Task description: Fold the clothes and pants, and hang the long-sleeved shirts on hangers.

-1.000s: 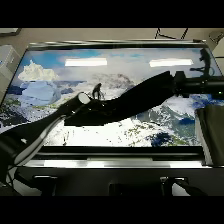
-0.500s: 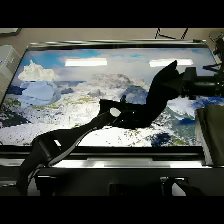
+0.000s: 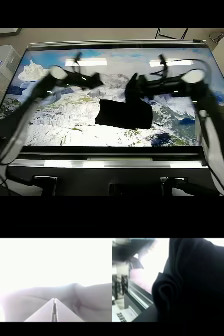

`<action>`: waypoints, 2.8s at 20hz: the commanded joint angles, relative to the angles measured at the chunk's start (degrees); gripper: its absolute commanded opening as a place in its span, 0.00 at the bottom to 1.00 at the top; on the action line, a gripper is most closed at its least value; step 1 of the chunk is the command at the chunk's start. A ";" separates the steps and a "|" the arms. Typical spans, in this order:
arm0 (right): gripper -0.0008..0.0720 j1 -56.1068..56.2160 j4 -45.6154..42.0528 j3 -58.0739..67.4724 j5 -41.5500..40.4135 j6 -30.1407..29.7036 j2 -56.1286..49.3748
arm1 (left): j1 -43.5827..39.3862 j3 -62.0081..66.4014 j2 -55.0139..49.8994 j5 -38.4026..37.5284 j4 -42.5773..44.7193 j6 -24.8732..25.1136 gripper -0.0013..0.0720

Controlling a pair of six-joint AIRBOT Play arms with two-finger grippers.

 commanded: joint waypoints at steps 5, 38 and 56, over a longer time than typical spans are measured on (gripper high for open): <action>0.88 13.57 11.47 0.04 -15.30 1.81 -22.16 | 16.22 0.11 25.90 -11.61 9.88 2.69 0.04; 0.07 -47.67 -18.10 23.30 14.29 6.25 -0.48 | 16.44 0.07 31.02 -15.37 13.51 3.50 0.04; 0.07 -75.28 -49.64 21.44 40.72 16.96 2.16 | 16.44 0.07 31.02 -15.34 13.49 5.62 0.04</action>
